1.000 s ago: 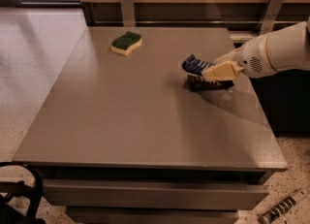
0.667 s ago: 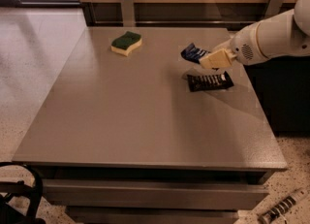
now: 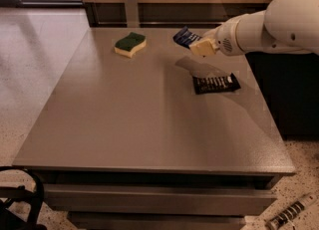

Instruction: Move rxbar blueberry near sponge

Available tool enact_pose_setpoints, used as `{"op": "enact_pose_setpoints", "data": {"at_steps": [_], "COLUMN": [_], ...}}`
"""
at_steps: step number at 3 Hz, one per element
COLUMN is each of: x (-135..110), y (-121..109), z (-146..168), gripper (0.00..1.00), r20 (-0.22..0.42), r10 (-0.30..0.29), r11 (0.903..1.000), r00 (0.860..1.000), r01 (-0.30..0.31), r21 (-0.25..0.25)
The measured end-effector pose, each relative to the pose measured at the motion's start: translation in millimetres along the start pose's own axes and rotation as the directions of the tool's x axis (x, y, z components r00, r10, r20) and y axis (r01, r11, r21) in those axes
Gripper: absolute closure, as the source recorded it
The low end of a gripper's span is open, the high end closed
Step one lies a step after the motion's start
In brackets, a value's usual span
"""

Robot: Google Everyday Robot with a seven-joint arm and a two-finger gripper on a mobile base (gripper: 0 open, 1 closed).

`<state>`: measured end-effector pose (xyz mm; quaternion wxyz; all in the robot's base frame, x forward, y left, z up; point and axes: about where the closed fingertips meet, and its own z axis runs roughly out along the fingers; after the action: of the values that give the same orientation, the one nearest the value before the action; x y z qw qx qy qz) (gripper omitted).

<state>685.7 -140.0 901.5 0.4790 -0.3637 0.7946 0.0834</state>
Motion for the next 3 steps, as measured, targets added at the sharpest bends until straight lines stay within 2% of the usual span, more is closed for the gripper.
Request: {"op": "enact_pose_setpoints", "data": {"at_steps": [1,2,3], "x": [-22,-39,-42], "y": [8,20,26], "z": [35,70,86], "gripper": [1.0,1.0,1.0], "r20": [0.068,0.107,0.1], "r10": [-0.054,-0.092,-0.091], "r11": [0.9985,0.9953,0.9917], "r00": [0.996,0.99,0.991], "r01": [0.054,0.095,0.1], "r21": [0.005,-0.02,-0.081]}}
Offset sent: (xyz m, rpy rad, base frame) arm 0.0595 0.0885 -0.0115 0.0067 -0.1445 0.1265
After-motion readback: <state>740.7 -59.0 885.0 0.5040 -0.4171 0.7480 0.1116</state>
